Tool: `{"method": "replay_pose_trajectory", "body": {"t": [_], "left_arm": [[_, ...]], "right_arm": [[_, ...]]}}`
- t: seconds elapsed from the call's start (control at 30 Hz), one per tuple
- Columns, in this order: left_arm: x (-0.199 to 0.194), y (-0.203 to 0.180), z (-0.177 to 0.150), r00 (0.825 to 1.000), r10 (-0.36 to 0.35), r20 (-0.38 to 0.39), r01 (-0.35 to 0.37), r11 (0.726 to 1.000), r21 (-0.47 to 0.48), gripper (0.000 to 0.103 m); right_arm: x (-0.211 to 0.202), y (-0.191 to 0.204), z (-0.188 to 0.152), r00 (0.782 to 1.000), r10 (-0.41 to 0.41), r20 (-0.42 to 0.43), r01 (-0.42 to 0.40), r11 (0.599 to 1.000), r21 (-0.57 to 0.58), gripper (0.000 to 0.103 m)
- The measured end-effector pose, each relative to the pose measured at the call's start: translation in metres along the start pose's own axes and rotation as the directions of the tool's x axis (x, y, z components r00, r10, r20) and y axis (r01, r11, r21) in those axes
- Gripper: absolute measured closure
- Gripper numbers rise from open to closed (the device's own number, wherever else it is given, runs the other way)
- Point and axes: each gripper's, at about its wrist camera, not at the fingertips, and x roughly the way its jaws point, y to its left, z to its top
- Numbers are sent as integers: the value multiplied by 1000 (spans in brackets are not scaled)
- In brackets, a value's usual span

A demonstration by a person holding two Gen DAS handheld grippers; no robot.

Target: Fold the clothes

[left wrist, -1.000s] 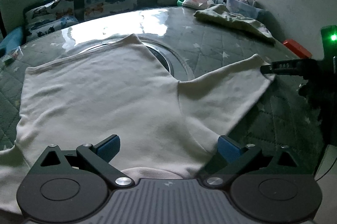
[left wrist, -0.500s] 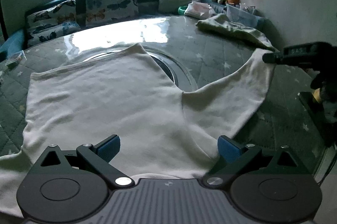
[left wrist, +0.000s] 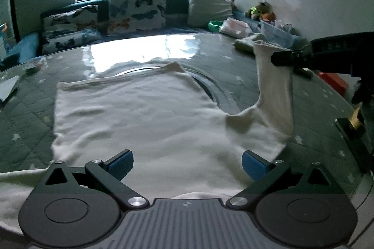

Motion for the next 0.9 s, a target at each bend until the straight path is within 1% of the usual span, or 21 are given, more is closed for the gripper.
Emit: {"method": "replay_pose_trajectory", "body": {"t": [0.1,0.2,0.4,0.63,0.7,0.73,0.8,0.9], "left_arm": [[-3,10,-3,1000,11,1,-11,1000,-13,2],[-6,17,-6,1000,5,5,-5,1000,-30,3],[-12,28,-11,1000,-10,19,11,999,-53,3],[-4,43,-14,1000,-6,9,7,993,-114,3],[-1,46,-14,1000,-9,7,9,992,-127,5],[1,46,-13,1000,-6,1,6,991,-132,5],[5,48,-15,1000,0,-11,-1,991,-137,6],[9,49,-17,999,6,-31,-10,989,-147,8]], "right_arm": [[7,24,1,997,71,-10,-71,997,-8,94],[15,44,2,991,129,-19,-129,991,-14,94],[36,82,-6,976,204,-76,-208,977,-41,94],[62,109,-28,957,248,-150,-256,966,-36,94],[69,112,-37,946,269,-179,-278,960,-26,93],[70,114,-40,947,265,-183,-275,961,-30,92],[72,114,-43,945,265,-192,-276,961,-33,85],[74,110,-46,941,271,-203,-283,959,-30,84]]}}
